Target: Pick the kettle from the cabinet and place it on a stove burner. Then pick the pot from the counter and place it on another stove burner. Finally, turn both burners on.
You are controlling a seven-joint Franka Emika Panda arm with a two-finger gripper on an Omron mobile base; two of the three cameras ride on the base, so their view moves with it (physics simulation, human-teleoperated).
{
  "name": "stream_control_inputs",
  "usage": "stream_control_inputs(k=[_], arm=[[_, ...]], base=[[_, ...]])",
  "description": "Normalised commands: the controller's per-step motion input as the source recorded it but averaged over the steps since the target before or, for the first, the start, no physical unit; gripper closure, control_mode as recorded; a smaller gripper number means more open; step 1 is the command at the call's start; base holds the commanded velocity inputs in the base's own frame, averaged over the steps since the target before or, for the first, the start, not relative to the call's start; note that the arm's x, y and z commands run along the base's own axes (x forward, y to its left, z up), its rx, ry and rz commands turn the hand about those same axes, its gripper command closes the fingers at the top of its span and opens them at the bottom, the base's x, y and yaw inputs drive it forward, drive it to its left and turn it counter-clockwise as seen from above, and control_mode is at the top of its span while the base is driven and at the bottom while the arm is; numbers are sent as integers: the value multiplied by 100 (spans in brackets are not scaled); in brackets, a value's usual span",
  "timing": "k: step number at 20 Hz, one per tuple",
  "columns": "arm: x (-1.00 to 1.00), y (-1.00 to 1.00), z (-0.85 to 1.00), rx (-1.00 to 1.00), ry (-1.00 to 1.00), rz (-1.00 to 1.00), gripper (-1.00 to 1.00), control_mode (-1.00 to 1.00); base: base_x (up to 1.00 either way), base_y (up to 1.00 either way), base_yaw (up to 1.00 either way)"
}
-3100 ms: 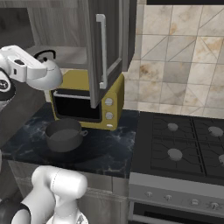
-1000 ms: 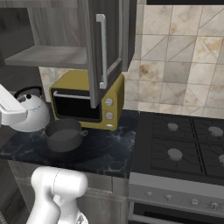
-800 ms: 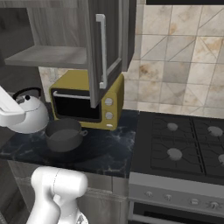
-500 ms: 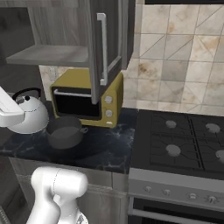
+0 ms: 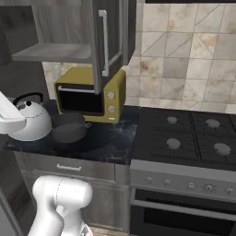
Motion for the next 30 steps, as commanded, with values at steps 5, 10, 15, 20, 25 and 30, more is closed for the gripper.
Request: stream_control_inputs(k=[5,10,15,20,25,30], arm=[[0,0,0,0,0,0,100,100],[0,0,0,0,0,0,100,100],[0,0,0,0,0,0,100,100],[0,0,0,0,0,0,100,100],[0,0,0,0,0,0,100,100],[0,0,0,0,0,0,100,100]], base=[[-50,-44,-3],[-37,-55,-2],[-32,-61,0],[-21,-63,0],[-5,-69,0],[-1,-72,0]])
